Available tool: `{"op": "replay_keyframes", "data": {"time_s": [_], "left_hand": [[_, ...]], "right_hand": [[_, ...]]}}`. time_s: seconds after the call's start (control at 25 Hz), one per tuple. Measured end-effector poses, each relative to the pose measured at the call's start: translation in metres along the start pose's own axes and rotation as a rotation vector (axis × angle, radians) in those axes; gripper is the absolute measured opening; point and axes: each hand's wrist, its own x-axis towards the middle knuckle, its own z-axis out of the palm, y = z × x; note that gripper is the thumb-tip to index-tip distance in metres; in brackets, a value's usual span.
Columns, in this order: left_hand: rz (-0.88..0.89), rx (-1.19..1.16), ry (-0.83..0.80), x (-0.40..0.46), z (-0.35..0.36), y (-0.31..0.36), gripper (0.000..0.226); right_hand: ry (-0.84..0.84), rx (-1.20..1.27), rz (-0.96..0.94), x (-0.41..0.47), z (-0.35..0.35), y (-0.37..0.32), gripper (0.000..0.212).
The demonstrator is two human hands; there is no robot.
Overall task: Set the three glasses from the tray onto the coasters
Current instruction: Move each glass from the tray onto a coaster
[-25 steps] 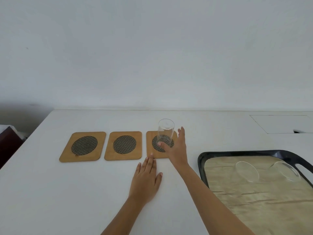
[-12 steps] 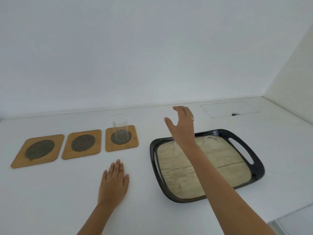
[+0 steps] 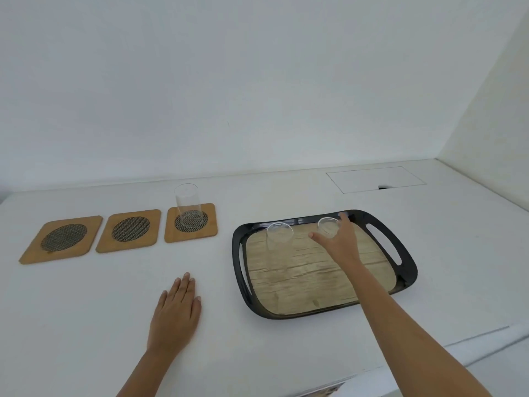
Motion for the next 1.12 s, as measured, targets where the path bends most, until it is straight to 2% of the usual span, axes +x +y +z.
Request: {"op": "replay_keyframes", "data": {"time_s": [0.16,0.4,0.56,0.76,0.88,1.0,1.12], "left_hand": [[-0.021,-0.007,0.030,-0.004,0.001,0.000,0.068],[-0.025,-0.022,0.026,-0.003,-0.002,-0.002,0.063],[-0.016,-0.008,0.010,-0.005,-0.004,-0.004,0.054],[0.088,-0.027,-0.006,-0.003,-0.014,-0.021,0.049],[0.150,-0.026,-0.027,0.006,-0.020,-0.051,0.046],[0.144,-0.004,-0.026,0.020,-0.027,-0.095,0.047],[0.113,0.022,-0.011,0.034,-0.036,-0.146,0.048]], "right_hand": [[0.066,0.156,0.071,-0.010,0.011,0.013,0.102],[0.084,0.154,0.122,-0.022,0.027,0.040,0.079],[0.231,0.176,0.098,-0.021,0.025,0.032,0.074],[0.389,0.146,-0.050,-0.019,0.013,-0.028,0.059],[0.435,0.132,-0.127,-0.026,0.016,-0.081,0.064],[0.379,0.211,-0.175,-0.036,0.040,-0.133,0.065],[0.274,0.261,-0.200,-0.048,0.094,-0.175,0.063]]}}
